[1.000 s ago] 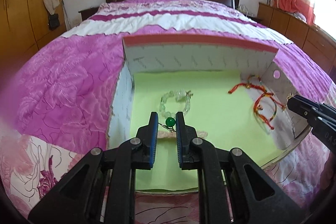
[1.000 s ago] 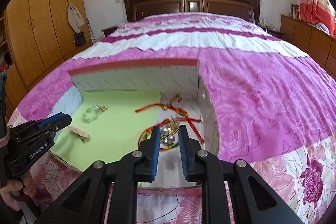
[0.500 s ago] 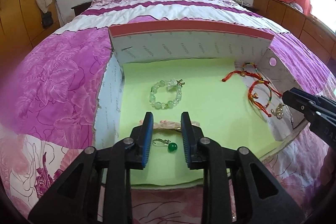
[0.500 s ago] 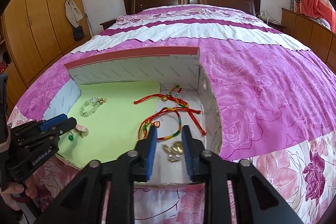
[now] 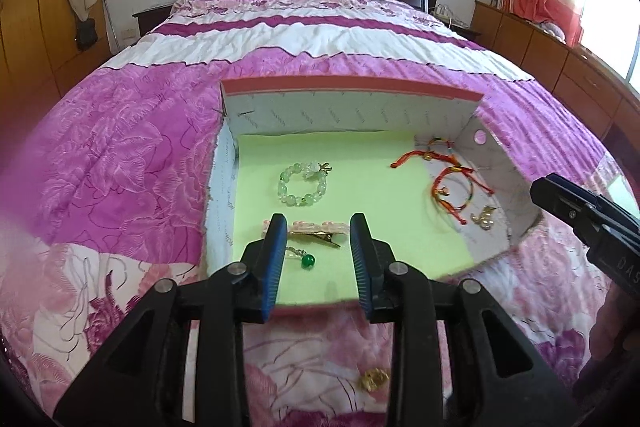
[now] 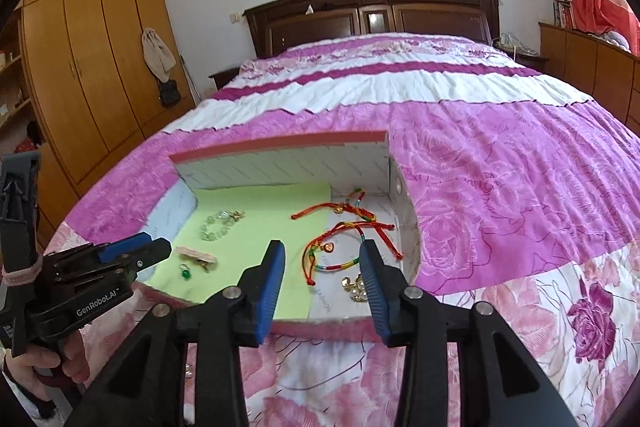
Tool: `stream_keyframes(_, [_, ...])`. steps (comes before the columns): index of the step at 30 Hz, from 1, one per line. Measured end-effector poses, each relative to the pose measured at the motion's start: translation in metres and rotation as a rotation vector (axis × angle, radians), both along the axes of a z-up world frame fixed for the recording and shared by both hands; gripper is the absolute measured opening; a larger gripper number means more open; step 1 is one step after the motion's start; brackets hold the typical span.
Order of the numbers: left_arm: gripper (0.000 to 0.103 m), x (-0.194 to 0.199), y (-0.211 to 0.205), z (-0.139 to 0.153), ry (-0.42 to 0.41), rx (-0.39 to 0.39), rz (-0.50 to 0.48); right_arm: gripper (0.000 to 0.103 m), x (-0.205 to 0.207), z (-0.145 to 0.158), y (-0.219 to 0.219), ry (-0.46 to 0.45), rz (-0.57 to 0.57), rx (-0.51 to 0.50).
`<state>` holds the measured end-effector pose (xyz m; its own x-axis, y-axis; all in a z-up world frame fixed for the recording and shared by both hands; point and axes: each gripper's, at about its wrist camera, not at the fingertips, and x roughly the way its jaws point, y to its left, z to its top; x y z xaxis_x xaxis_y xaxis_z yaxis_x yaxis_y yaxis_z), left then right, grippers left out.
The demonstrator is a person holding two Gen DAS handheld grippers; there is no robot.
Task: Organize jewelry
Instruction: 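Withdraw both open tools from the box toward the remaining jewelry, then grasp the small gold earring with the left tool while the right tool grasps the black feathered claw clip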
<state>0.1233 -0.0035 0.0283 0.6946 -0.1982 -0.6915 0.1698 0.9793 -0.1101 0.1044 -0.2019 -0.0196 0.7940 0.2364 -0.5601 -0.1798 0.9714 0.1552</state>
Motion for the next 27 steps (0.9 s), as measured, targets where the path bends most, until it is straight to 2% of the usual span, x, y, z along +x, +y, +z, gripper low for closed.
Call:
stream_keyframes(4, [0.025,-0.011,0.002,0.008,0.008,-0.002,-0.01,0.047,-0.014,0.009,-0.003,-0.014,-0.002,0.02])
stream_keyframes(9, [0.026,-0.026,0.009,0.011,0.035,-0.012,-0.022,0.047,-0.032,0.013,-0.006,0.002,0.001,0.031])
stream_keyframes(15, [0.027,-0.045,0.018,0.01,0.065,-0.027,-0.021,0.047,-0.051,0.009,-0.007,0.035,0.007,0.036])
stream_keyframes(27, [0.031,-0.085,0.018,-0.005,0.133,0.005,-0.053,0.05,-0.081,-0.014,-0.011,0.149,0.003,0.031])
